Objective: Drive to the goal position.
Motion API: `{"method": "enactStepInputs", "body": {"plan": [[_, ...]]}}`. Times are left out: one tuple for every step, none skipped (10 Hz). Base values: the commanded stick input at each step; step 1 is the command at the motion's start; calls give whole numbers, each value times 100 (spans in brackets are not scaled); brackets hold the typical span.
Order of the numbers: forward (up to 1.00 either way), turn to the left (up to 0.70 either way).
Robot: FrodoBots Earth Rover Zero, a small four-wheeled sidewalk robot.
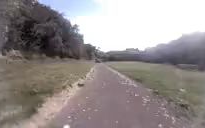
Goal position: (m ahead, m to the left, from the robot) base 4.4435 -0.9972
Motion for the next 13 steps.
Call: {"method": "enactStepInputs", "body": {"plan": [[100, 1], [100, 0], [100, 0], [100, 0], [100, 0], [100, 0], [100, 0], [100, 0], [100, 0], [100, 0], [100, -2], [100, -5], [100, -36]]}}
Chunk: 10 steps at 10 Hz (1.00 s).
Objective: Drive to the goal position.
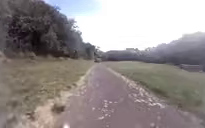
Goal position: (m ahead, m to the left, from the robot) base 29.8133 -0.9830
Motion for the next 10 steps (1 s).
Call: {"method": "enactStepInputs", "body": {"plan": [[100, -36], [100, 0], [100, 0], [100, 0], [100, 0], [100, 0], [100, 0], [100, 0], [100, 0], [100, 0]]}}
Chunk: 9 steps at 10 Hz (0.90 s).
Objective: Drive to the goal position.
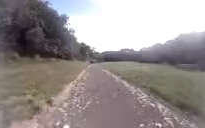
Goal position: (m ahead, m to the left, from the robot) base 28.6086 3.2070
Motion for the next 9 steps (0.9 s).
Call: {"method": "enactStepInputs", "body": {"plan": [[100, 0], [100, 0], [100, 0], [100, 0], [100, 0], [100, 0], [100, 0], [100, 0], [100, 4]]}}
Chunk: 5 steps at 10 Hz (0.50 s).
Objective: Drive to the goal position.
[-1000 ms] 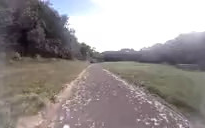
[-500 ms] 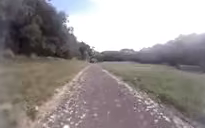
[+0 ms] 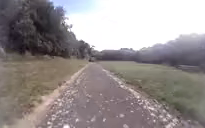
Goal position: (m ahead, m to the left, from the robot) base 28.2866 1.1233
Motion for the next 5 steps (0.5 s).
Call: {"method": "enactStepInputs", "body": {"plan": [[100, 22], [100, 39], [100, 30], [100, 19], [100, 0]]}}
